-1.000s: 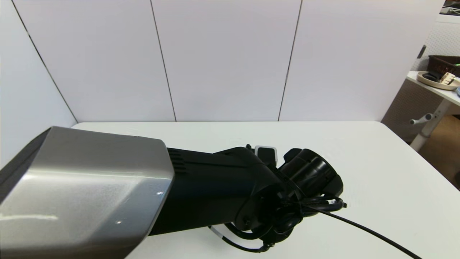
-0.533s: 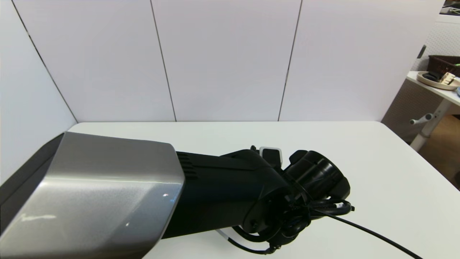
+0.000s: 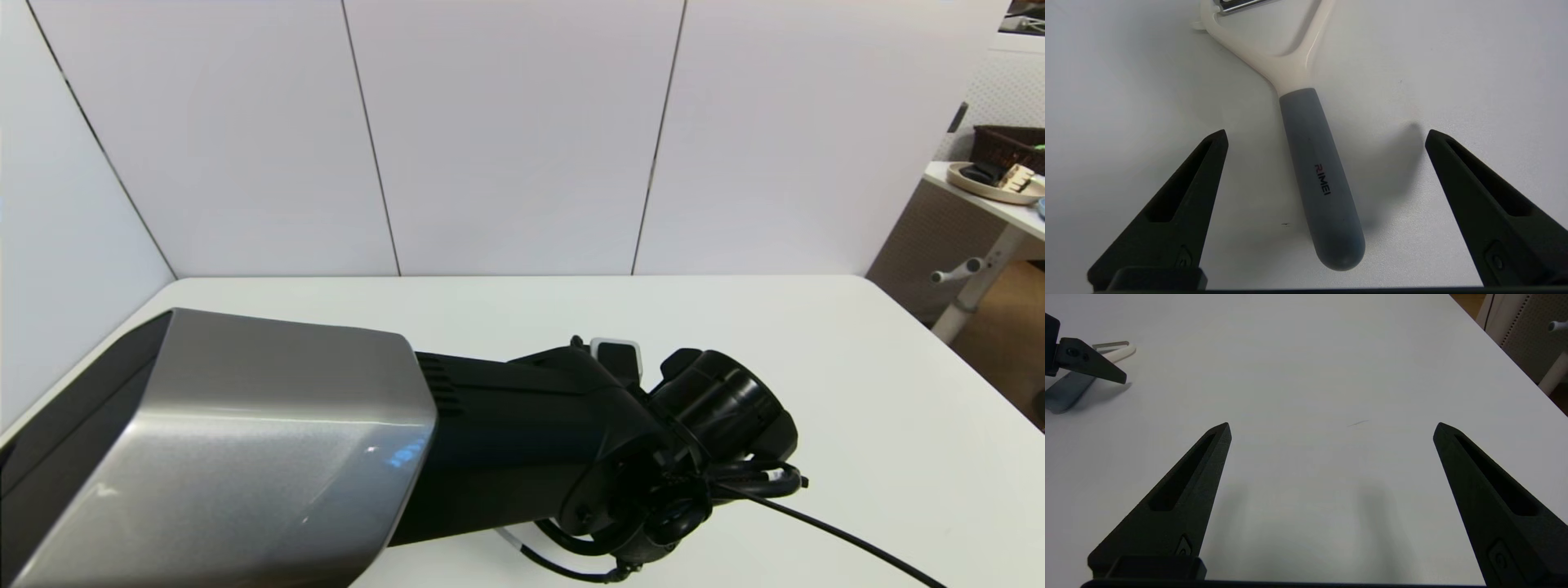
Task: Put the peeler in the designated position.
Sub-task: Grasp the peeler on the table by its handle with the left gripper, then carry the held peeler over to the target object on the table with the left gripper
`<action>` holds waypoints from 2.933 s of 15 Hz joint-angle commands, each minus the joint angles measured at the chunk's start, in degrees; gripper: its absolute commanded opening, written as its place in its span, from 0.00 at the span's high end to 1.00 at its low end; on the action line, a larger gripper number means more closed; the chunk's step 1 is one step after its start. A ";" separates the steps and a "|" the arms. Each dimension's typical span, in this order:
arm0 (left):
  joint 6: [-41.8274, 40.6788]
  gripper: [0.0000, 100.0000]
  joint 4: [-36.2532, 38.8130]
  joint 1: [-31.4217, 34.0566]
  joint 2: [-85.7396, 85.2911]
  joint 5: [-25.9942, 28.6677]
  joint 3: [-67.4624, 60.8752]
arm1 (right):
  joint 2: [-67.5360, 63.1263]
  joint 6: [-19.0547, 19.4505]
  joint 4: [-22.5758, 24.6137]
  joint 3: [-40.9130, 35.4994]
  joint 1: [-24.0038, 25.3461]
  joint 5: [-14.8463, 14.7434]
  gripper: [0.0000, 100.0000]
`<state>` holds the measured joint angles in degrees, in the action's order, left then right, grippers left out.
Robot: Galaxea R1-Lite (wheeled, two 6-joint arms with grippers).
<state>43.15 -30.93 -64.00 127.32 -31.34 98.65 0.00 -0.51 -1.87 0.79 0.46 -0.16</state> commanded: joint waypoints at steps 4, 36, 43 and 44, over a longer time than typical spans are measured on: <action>1.67 1.00 -0.10 -0.07 0.03 -1.27 -0.30 | -0.09 -0.02 0.02 0.00 -0.02 -0.02 0.00; -89.91 1.00 -0.19 58.99 -35.74 27.04 12.71 | -0.09 -0.02 0.02 0.00 0.06 -0.02 0.00; -119.44 1.00 -3.61 64.35 -27.30 48.57 13.77 | -0.09 -0.02 0.02 0.00 -0.02 -0.02 0.00; -121.11 1.00 -3.61 64.62 -26.42 49.36 13.77 | -0.09 -0.02 0.02 0.00 -0.02 -0.02 0.00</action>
<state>-74.23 -34.34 -0.41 97.93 16.86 112.29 0.00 -0.52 -1.87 0.79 0.46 -0.18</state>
